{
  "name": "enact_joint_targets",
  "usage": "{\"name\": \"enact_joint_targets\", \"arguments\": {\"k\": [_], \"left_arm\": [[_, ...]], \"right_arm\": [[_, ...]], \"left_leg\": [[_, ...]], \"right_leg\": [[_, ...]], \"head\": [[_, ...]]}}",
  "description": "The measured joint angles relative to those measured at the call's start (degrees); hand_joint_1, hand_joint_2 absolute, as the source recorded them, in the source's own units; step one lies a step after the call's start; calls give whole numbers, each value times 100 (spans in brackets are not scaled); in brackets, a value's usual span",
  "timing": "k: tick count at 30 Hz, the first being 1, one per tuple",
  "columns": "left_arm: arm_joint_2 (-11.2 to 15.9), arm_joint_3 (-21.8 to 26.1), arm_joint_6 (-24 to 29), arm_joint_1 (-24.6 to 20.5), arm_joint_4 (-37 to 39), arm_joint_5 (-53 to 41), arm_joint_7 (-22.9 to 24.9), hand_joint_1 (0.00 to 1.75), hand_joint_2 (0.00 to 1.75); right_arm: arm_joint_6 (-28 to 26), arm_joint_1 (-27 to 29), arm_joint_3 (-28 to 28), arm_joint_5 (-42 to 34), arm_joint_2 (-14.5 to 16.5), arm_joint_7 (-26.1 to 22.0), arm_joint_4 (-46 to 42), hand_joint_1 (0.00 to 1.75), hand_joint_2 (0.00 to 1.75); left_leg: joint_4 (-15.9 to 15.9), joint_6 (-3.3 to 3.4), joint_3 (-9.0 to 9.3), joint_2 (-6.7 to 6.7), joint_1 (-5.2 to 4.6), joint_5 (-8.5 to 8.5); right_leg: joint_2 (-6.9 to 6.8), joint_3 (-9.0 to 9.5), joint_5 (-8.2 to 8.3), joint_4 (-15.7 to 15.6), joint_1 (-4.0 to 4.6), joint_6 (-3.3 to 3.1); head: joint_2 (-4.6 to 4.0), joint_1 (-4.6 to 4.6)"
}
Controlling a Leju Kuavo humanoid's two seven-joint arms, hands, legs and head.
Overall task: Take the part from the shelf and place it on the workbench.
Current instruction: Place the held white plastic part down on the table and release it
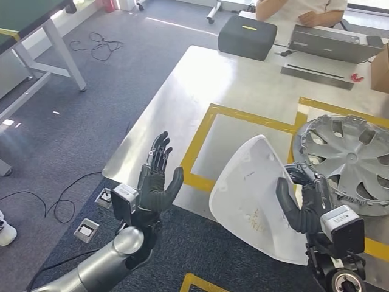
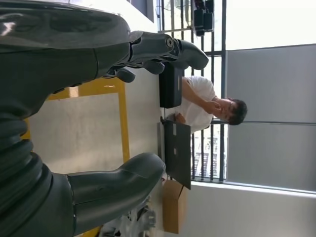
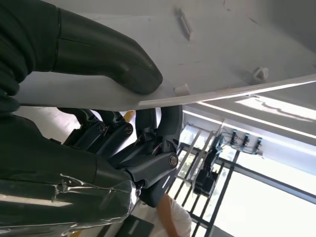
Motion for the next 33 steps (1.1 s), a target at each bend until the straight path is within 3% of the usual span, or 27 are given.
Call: {"name": "enact_joint_targets", "arguments": {"k": [1,2,3,5,6,7,11,19,25,33], "left_arm": [[0,0,-3,0,0,-4,1,0,175],[0,0,-5,-1,0,-13,-3,0,175],[-1,0,-6,-3,0,-23,-12,0,175],[-5,-1,-6,-6,1,-43,-36,0,175],[-8,-1,-5,-10,-2,-49,-50,0,175],[-11,-2,-5,-13,-5,-57,-61,0,175],[-15,-2,-2,-46,-17,-96,-78,0,175],[-55,-2,56,-179,-17,-193,-96,0,175],[-105,-2,13,-225,-17,-204,-110,0,175],[-204,-4,-75,-321,-4,-197,-183,0,175]], "right_arm": [[-1,-11,-19,2,-2,15,4,175,175],[-1,-32,-44,1,-5,30,11,175,175],[-1,-66,-74,-1,-10,42,21,175,175],[-1,-145,-132,-9,-19,53,49,175,175],[-1,-172,-153,-14,-22,58,62,175,175],[-1,-189,-173,-20,-23,63,73,175,175],[-3,-321,-240,-44,-26,79,135,175,175],[21,-829,-433,-197,-27,53,607,175,175],[99,-1171,-510,-161,-14,-8,1158,175,175],[333,-1723,-505,-138,158,-145,2278,175,175]], "left_leg": [[1,-2,73,-6,-1,-51],[1,-8,158,-13,-2,-112],[-1,-17,245,-20,-5,-174],[-1,-49,362,-27,-17,-282],[3,-74,378,-31,-24,-321],[12,-100,380,-35,-32,-345],[9,-76,391,-29,-51,-399],[-134,-81,460,-26,-52,-403],[-147,-145,452,-24,-51,-385],[-146,-160,458,-27,-59,-371]], "right_leg": [[-1,-114,-61,7,-2,7],[-2,-149,38,-173,-4,5],[-3,-124,310,-493,-3,-14],[-4,-57,1052,-1226,17,-85],[-2,-31,1310,-1447,34,-124],[0,-27,1429,-1561,47,-157],[42,20,1464,-1592,42,-100],[64,21,1414,-1593,41,-165],[63,21,1432,-1593,40,-192],[52,25,1448,-1594,13,-190]], "head": [[0,2],[0,3],[0,6],[0,14],[0,13],[0,8],[0,-27],[0,-37],[0,-36],[0,-36]]}}
